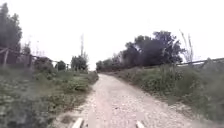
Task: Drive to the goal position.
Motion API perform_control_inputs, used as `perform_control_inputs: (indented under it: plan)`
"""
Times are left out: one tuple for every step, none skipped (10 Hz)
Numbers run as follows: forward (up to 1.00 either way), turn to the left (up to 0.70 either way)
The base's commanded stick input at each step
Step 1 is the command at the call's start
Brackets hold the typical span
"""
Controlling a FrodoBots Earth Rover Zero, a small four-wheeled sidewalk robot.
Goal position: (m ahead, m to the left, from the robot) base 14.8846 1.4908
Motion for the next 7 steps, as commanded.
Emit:
perform_control_inputs:
  plan:
    - [0.69, 0.00]
    - [0.69, 0.00]
    - [0.69, 0.00]
    - [0.69, 0.00]
    - [0.69, 0.00]
    - [0.69, 0.00]
    - [0.69, 0.00]
